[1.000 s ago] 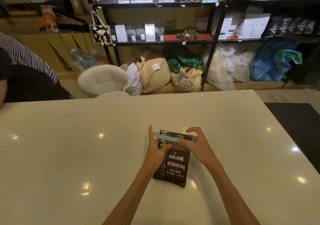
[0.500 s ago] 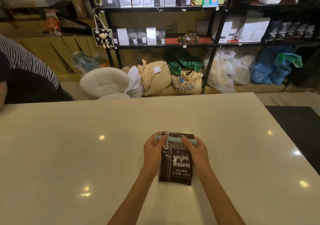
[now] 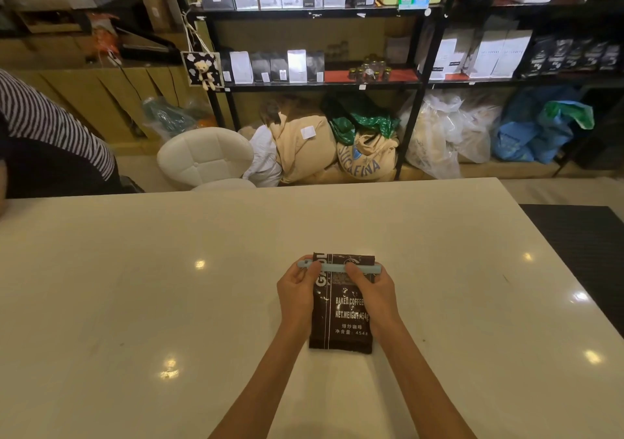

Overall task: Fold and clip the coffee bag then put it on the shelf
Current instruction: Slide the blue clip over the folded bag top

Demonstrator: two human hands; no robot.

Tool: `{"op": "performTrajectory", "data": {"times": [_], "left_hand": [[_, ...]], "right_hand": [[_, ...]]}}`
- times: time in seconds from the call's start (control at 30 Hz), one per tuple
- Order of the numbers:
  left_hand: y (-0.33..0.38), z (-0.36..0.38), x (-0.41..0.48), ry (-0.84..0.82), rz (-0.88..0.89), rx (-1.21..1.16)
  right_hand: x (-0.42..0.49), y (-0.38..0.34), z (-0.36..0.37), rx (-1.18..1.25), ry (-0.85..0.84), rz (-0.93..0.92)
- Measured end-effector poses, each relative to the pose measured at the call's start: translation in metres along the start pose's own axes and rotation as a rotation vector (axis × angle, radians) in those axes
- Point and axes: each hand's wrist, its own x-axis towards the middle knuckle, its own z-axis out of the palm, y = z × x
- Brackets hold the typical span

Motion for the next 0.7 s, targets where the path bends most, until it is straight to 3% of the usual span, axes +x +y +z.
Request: {"op": "performTrajectory", "data": {"times": [0.7], "left_hand": [[-0.0055, 0.0090, -0.0034, 0.157, 0.094, 0.025]], "right_hand": [[0.0030, 0.0014, -0.0043, -0.018, -0.060, -0.004]]}}
